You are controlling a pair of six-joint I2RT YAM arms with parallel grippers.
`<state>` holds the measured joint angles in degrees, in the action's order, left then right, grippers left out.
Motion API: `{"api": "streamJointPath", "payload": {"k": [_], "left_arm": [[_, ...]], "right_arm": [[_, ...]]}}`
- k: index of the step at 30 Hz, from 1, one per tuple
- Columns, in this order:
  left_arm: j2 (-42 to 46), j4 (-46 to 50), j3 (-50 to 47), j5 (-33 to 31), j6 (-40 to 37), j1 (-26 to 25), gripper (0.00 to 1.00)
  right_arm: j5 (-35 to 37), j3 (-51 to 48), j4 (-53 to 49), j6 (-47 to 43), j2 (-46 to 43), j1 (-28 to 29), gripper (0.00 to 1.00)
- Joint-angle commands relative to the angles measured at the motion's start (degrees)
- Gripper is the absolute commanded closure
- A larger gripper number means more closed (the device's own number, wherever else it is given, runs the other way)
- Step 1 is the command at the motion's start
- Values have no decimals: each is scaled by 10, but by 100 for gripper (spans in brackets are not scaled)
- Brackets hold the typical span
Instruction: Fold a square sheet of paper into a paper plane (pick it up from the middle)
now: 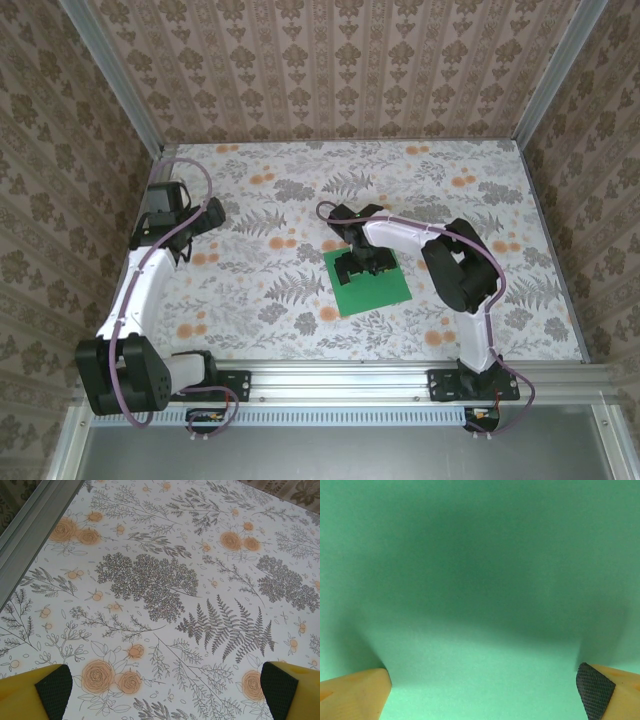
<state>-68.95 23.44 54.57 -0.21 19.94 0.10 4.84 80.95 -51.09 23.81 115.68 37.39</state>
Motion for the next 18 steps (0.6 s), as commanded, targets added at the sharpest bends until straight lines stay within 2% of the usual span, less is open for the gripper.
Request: {"api": "streamJointPath", "payload": {"k": [1, 18], "left_arm": [[-3, 3, 11, -3, -6, 5, 0], [-4, 8, 12, -6, -4, 5, 0]], "right_arm": [[7, 2, -12, 4, 24, 3, 0], [-7, -47, 14, 10, 50, -5, 7]]}}
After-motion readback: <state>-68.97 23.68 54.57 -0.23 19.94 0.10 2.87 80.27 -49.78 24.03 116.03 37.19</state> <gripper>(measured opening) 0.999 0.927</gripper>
